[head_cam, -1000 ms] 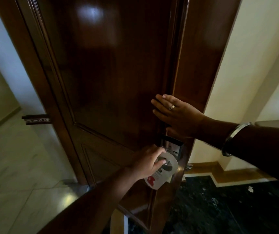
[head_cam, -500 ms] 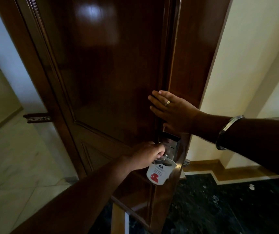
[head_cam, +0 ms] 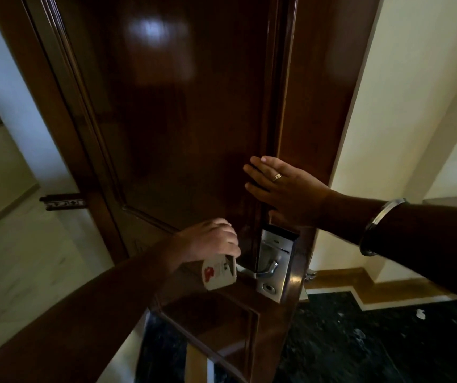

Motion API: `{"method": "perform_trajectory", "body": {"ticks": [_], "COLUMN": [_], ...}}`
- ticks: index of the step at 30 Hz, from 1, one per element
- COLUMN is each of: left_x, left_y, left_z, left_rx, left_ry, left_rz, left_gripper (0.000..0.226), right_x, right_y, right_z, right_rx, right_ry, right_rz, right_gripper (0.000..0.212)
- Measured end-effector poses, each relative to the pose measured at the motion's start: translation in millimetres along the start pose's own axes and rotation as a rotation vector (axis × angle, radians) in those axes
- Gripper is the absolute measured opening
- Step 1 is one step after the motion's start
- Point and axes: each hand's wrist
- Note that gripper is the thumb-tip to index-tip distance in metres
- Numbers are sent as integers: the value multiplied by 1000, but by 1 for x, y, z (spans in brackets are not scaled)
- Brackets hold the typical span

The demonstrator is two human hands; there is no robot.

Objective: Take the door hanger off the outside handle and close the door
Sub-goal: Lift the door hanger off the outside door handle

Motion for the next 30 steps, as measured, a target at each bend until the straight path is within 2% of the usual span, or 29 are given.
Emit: {"method": "perform_trajectory", "body": {"ticks": [1,4,7,9,11,13,14,18,22,28,30], "left_x": [-6,-17,-2,14,38,58,66,84,80,83,93], "left_y": [0,10,19,21,24,27,27,24,24,24,20], "left_z": [-2,5,4,2,-2,2,3,-3,-23,-51,-61], "left_rx": [39,12,52,190,409,598,642,706,809,935,972], "left_ry": [-35,-42,228,518,785,934,990,1091,1126,1267,1299], "left_rz": [27,-71,-317,-557,-761,-906,-948,-1007,-1087,-1182,-1226], "left_gripper": [22,25,20,18,16,14,11,24,16,12,15], "right_x": [-1,-1,-1,0,0,0,1,2,-5,-39,-48], "right_y": [1,2,1,2,2,1,2,2,6,35,45], "right_z": [1,1,2,3,4,3,3,-4,-18,-42,-52], "right_rx": [-5,-12,-9,-10,-8,-20,-32,-98,-129,-75,-121], "right_ry": [3,2,-6,-18,-37,-59,-64,-124,-255,-797,-976], "right_rz": [-2,-3,-3,6,23,27,25,45,103,403,507], "right_gripper": [78,77,78,78,78,77,77,73,68,62,64]}}
Point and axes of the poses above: each hand's wrist, its own y-axis away from the middle knuckle, its own z-axis out of the palm, x = y × z, and after that the axes turned 11 degrees about x, right-handed
